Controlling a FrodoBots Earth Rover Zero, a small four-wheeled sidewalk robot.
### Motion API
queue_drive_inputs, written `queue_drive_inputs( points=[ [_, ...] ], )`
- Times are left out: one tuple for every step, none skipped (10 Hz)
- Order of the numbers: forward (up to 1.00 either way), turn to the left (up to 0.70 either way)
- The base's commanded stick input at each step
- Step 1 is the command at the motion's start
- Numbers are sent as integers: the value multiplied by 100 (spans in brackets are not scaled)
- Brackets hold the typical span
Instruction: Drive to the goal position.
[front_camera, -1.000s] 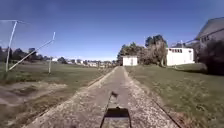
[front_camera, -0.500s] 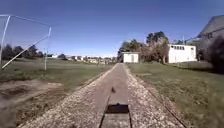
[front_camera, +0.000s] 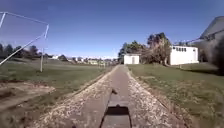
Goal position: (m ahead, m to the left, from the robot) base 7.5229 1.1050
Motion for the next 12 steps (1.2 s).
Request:
queue_drive_inputs(
  points=[
    [100,0],
    [100,0],
    [100,0],
    [100,0],
    [100,-2],
    [100,-8],
    [100,-40],
    [100,-40],
    [100,-14],
    [100,0],
    [100,0],
    [100,-9]
  ],
)
